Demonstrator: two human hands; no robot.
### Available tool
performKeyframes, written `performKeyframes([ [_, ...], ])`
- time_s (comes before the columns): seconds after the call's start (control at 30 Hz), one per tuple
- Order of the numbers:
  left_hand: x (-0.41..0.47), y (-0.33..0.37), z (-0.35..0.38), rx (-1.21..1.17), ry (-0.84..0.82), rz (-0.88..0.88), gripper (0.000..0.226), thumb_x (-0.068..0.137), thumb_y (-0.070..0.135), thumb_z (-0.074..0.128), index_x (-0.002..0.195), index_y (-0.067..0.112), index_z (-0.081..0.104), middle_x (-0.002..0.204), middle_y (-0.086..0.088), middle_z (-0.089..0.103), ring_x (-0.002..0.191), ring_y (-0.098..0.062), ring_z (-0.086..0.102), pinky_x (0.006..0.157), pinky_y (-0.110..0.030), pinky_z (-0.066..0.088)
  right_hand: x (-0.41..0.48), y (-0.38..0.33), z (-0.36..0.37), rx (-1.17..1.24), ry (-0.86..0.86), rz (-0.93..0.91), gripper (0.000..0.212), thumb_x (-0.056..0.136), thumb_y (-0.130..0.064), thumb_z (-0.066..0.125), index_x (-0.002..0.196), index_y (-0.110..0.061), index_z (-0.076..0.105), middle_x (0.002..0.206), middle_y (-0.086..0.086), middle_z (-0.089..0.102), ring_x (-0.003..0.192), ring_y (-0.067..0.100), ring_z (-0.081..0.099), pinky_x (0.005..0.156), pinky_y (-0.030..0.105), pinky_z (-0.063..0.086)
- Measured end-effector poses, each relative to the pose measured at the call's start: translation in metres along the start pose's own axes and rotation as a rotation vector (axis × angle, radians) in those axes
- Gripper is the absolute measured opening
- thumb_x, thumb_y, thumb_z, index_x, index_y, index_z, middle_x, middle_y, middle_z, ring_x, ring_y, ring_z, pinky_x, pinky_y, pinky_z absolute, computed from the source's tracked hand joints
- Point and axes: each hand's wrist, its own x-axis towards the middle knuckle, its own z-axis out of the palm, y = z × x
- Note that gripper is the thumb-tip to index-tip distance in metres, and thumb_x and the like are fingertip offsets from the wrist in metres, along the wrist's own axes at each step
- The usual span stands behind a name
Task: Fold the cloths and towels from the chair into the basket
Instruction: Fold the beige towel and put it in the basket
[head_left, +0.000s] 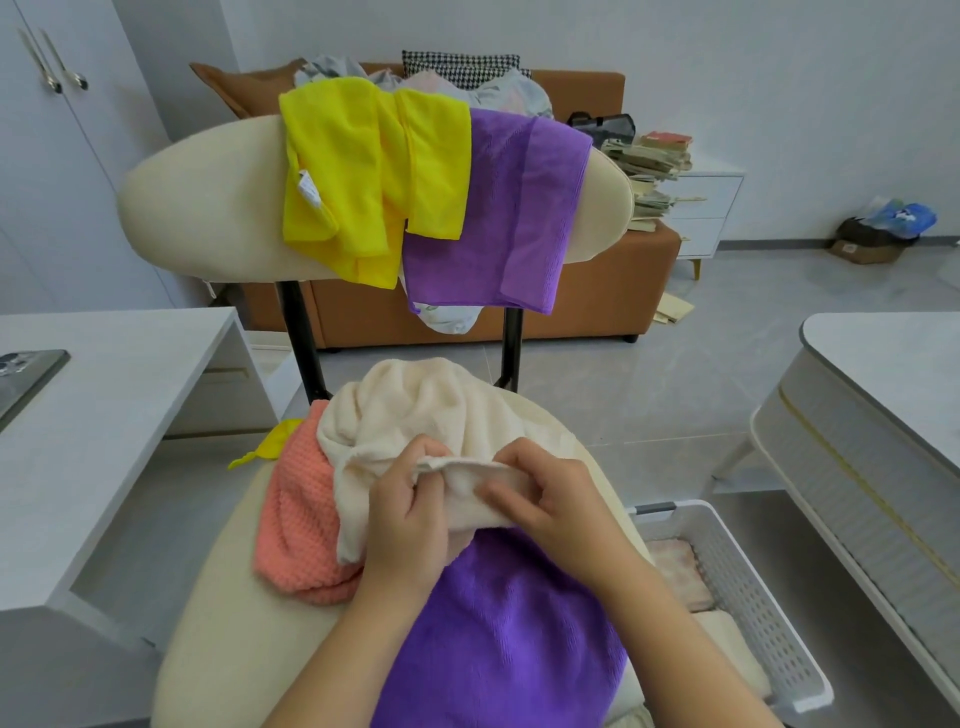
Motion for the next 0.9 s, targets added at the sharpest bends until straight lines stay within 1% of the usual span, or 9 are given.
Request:
performKeyframes([
  [0.13, 0.009, 0.007, -0.011, -0.152, 0.088, -0.07, 0.018, 0.074, 0.008, 0.034, 0.058, 0.012, 0.041, 0.052, 0.01, 0.039, 0.053, -0.001, 0.034, 0.049, -0.016, 0.029, 0.002, 0.002, -0.005, 0.057, -0.087, 0.059, 0.032, 0.068, -0.041, 0.081, 0.071, -0.019, 0.058, 0.055, -0.006, 0.046, 0.056, 0.005, 0.038, 0.053, 0.023, 0.029],
  [0.27, 0.019, 0.005, -0.025, -0.314, 0.378, -0.257, 0.037, 0.084, 0.007, 0.04, 0.053, 0.022, 0.052, 0.055, 0.008, 0.046, 0.058, -0.007, 0.04, 0.053, -0.023, 0.033, 0.005, 0.022, -0.002, -0.262, -0.115, 0.098, 0.029, 0.077, -0.043, 0.061, 0.066, -0.018, 0.053, 0.063, -0.006, 0.051, 0.063, 0.009, 0.047, 0.061, 0.036, 0.043],
  [0.33, 0.022, 0.003, -0.033, -0.312, 0.422, -0.275, 0.02, 0.08, 0.018, 0.043, 0.06, 0.018, 0.045, 0.064, -0.001, 0.043, 0.063, -0.014, 0.04, 0.056, -0.029, 0.032, 0.007, 0.032, -0.005, -0.263, 0.001, 0.121, 0.014, 0.078, -0.036, 0.052, 0.07, -0.025, 0.053, 0.071, -0.01, 0.053, 0.069, 0.011, 0.051, 0.063, 0.032, 0.042],
  [0.4, 0.02, 0.005, -0.037, -0.129, 0.303, -0.168, 0.022, 0.072, 0.042, 0.047, 0.071, 0.02, 0.049, 0.073, 0.002, 0.05, 0.071, -0.013, 0.047, 0.064, -0.03, 0.038, 0.008, 0.034, -0.009, -0.157, 0.145, 0.144, 0.014, 0.084, -0.015, 0.055, 0.077, -0.027, 0.051, 0.073, -0.011, 0.057, 0.069, 0.007, 0.053, 0.06, 0.02, 0.039],
  [0.47, 0.017, 0.005, -0.039, 0.24, 0.027, -0.008, 0.041, 0.064, 0.061, 0.056, 0.091, 0.031, 0.051, 0.086, 0.02, 0.055, 0.08, 0.007, 0.051, 0.071, -0.015, 0.04, 0.007, 0.03, -0.012, -0.053, 0.225, 0.118, 0.021, 0.084, -0.005, 0.054, 0.078, -0.025, 0.051, 0.072, -0.01, 0.058, 0.068, 0.005, 0.054, 0.057, 0.015, 0.039],
  [0.53, 0.012, 0.002, -0.036, 0.599, -0.217, 0.108, 0.058, 0.058, 0.063, 0.066, 0.109, 0.045, 0.044, 0.098, 0.032, 0.05, 0.086, 0.011, 0.049, 0.069, -0.012, 0.038, 0.005, 0.021, -0.01, 0.011, 0.228, 0.058, 0.015, 0.082, -0.012, 0.052, 0.079, -0.028, 0.052, 0.071, -0.012, 0.058, 0.066, 0.005, 0.053, 0.057, 0.019, 0.041],
  [0.6, 0.008, -0.008, -0.032, 0.797, -0.222, 0.259, 0.044, 0.07, 0.048, 0.066, 0.109, 0.043, 0.048, 0.098, 0.023, 0.055, 0.084, -0.002, 0.056, 0.064, -0.022, 0.042, 0.002, 0.016, -0.008, 0.054, 0.185, 0.026, 0.007, 0.08, -0.029, 0.056, 0.078, -0.035, 0.052, 0.071, -0.014, 0.059, 0.065, 0.006, 0.054, 0.057, 0.024, 0.044],
  [0.73, 0.013, -0.012, -0.035, 0.584, 0.02, 0.271, 0.011, 0.078, 0.009, 0.057, 0.087, 0.015, 0.054, 0.086, 0.002, 0.056, 0.078, -0.013, 0.051, 0.067, -0.016, 0.041, 0.002, 0.019, -0.012, -0.149, 0.082, 0.058, 0.02, 0.074, -0.038, 0.07, 0.073, -0.028, 0.053, 0.065, -0.011, 0.056, 0.062, 0.008, 0.052, 0.055, 0.03, 0.041],
  [0.9, 0.015, -0.005, -0.035, 0.285, 0.26, 0.082, 0.012, 0.083, 0.023, 0.041, 0.089, 0.014, 0.047, 0.079, 0.01, 0.051, 0.074, -0.01, 0.047, 0.067, -0.008, 0.036, 0.005, 0.027, -0.021, -0.411, 0.175, 0.321, 0.008, 0.087, -0.023, 0.061, 0.079, -0.023, 0.06, 0.065, -0.009, 0.054, 0.069, 0.019, 0.054, 0.057, 0.03, 0.036],
])
